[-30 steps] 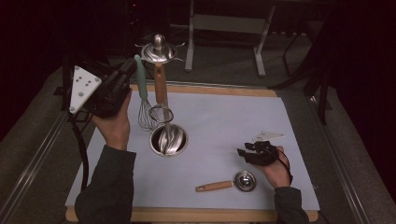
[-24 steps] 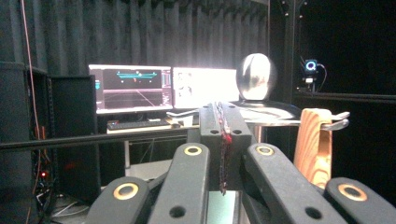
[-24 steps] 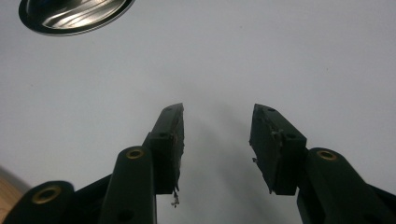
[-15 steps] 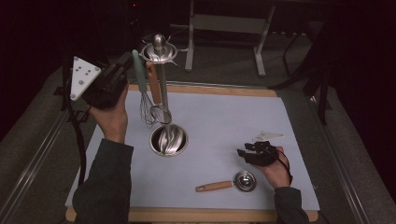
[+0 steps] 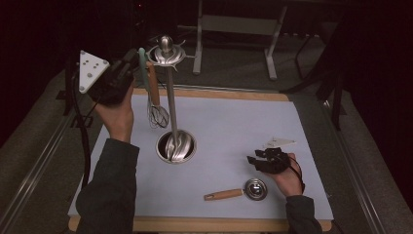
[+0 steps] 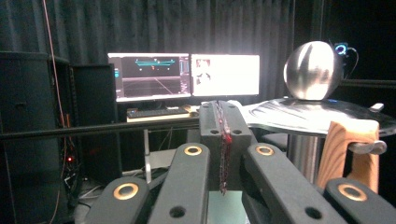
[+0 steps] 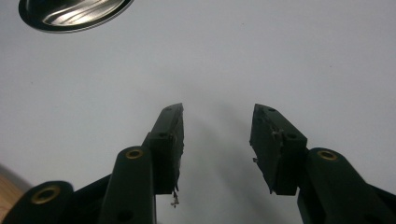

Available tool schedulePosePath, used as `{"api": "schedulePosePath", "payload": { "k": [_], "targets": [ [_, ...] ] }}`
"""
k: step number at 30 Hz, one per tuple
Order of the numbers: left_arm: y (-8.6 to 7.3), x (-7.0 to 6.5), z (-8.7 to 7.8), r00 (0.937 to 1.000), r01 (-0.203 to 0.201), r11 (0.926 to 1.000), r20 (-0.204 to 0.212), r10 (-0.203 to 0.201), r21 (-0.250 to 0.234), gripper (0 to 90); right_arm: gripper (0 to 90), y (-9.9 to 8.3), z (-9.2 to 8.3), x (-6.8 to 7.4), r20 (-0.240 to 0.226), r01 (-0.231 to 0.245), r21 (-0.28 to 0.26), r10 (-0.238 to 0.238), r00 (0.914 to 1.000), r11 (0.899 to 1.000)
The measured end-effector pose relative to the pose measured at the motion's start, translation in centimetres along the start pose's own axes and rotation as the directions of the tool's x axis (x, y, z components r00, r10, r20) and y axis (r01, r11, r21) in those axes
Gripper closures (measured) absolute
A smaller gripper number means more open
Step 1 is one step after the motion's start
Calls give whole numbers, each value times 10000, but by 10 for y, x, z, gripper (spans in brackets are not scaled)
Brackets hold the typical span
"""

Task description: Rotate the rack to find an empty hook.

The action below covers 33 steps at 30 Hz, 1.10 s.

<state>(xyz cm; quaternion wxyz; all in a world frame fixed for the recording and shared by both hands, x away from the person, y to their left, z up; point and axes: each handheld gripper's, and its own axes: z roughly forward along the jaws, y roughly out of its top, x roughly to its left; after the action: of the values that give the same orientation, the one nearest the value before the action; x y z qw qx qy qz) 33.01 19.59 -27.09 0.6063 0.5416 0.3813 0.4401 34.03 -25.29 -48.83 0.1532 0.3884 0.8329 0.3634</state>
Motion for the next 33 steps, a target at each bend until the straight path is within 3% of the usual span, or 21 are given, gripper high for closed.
{"api": "schedulePosePath", "payload": {
  "k": [18, 23, 33],
  "targets": [
    [-3, 3, -1, 10000, -48, 9997, -12, 49, 244, 896, 543, -1, -2, -1, 72, -56, 2, 56, 10000, 10000],
    [-13, 6, -8, 10000, 56, 9993, 43, -57, 366, 890, 543, -1, -2, -1, 56, -50, 40, 50, 10000, 10000],
    [-42, 14, -22, 9998, 85, 9940, 148, -102, 1086, 886, 541, -1, 0, 0, 46, 3, 129, -3, 10000, 9999]
  ]
}}
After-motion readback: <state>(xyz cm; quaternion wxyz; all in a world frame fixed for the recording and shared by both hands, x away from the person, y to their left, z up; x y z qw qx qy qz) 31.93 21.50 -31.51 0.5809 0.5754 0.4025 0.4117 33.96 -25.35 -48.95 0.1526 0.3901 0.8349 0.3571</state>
